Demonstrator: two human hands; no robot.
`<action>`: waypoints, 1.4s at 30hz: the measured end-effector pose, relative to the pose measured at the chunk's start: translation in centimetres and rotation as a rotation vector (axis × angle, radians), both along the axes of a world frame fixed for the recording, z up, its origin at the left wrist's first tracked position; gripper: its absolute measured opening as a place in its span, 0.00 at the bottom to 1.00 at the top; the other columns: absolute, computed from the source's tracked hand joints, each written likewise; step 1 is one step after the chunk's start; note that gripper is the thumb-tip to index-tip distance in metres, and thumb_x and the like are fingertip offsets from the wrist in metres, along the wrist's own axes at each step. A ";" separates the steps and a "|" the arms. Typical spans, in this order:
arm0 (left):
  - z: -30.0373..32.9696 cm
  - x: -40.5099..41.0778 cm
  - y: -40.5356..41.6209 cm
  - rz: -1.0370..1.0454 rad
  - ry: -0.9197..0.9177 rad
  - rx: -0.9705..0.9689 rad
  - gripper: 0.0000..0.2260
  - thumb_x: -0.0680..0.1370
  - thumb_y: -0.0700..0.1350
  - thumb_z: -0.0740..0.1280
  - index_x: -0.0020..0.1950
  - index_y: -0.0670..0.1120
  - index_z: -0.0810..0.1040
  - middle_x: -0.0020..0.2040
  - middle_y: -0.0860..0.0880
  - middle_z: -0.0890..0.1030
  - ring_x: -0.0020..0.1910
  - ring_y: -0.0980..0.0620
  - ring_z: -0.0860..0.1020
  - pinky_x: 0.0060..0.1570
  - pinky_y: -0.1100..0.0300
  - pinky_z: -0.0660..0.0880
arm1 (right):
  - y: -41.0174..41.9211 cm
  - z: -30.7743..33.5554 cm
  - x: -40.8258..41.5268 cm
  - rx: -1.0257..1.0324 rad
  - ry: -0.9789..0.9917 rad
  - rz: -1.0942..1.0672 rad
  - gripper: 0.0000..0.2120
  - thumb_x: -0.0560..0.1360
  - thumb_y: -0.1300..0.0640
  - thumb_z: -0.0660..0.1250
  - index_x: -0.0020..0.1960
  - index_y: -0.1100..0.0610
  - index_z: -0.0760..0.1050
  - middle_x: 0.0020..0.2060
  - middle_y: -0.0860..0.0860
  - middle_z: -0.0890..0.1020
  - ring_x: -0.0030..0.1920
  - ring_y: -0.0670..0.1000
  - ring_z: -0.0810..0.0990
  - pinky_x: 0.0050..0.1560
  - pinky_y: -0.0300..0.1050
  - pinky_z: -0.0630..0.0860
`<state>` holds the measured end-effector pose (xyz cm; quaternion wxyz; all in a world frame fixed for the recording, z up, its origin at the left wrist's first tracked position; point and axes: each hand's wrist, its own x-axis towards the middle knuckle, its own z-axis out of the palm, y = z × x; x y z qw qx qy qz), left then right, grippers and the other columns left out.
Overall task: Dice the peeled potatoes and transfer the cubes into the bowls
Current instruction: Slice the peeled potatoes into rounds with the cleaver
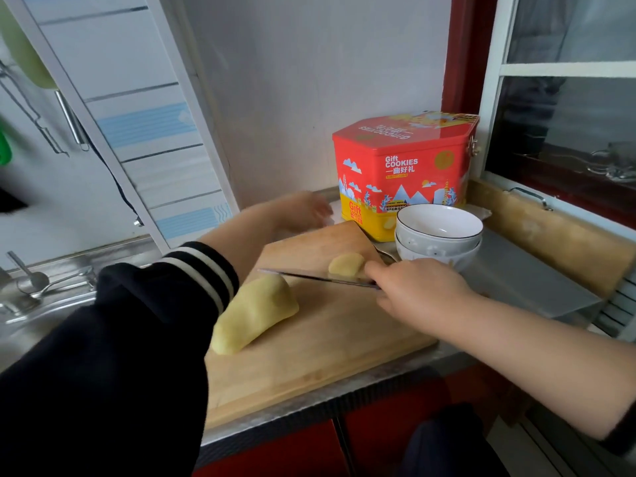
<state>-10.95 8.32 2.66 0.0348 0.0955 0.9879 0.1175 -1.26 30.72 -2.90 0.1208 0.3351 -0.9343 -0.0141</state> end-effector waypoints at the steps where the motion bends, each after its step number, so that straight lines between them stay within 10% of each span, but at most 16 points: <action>1: 1.3 0.6 -0.8 0.030 0.093 0.049 0.14 0.79 0.42 0.67 0.64 0.45 0.78 0.60 0.48 0.80 0.57 0.50 0.78 0.60 0.60 0.71 | -0.1 0.2 -0.1 -0.028 -0.055 -0.015 0.09 0.80 0.53 0.57 0.59 0.50 0.66 0.46 0.52 0.79 0.39 0.56 0.72 0.34 0.45 0.68; 8: 1.2 11.2 -5.7 0.004 0.878 0.314 0.03 0.79 0.43 0.65 0.49 0.46 0.78 0.44 0.50 0.80 0.41 0.52 0.77 0.43 0.59 0.75 | -1.8 2.1 -1.3 -0.210 -0.379 -0.155 0.07 0.79 0.48 0.61 0.46 0.51 0.71 0.41 0.49 0.79 0.43 0.53 0.79 0.35 0.43 0.69; 14: -7.8 15.7 -8.4 -0.122 0.560 0.141 0.13 0.76 0.54 0.62 0.51 0.48 0.80 0.48 0.52 0.79 0.47 0.53 0.77 0.46 0.53 0.77 | -4.1 5.1 0.9 -0.445 -0.700 -0.187 0.15 0.80 0.57 0.58 0.65 0.61 0.68 0.42 0.56 0.80 0.30 0.50 0.75 0.29 0.42 0.76; 21: -10.8 15.6 -8.7 -0.085 0.633 0.154 0.12 0.77 0.52 0.63 0.52 0.46 0.81 0.51 0.51 0.79 0.48 0.48 0.76 0.45 0.53 0.76 | -7.0 7.7 4.1 -0.430 -0.753 -0.238 0.14 0.81 0.58 0.58 0.39 0.62 0.72 0.28 0.52 0.76 0.23 0.47 0.72 0.22 0.37 0.71; 30: -11.2 15.5 -8.6 -0.063 0.655 0.134 0.14 0.76 0.52 0.62 0.52 0.46 0.82 0.52 0.50 0.79 0.49 0.47 0.76 0.46 0.56 0.76 | -9.3 7.8 4.4 -0.381 -0.819 -0.294 0.13 0.82 0.58 0.58 0.41 0.63 0.72 0.27 0.51 0.75 0.15 0.44 0.69 0.18 0.34 0.70; 42: -10.8 15.5 -8.5 -0.029 0.626 0.120 0.15 0.75 0.53 0.62 0.51 0.45 0.82 0.51 0.50 0.80 0.50 0.48 0.77 0.48 0.58 0.73 | -11.6 8.3 3.7 -0.253 -0.798 -0.266 0.12 0.83 0.54 0.57 0.59 0.63 0.68 0.38 0.55 0.79 0.31 0.50 0.75 0.33 0.46 0.77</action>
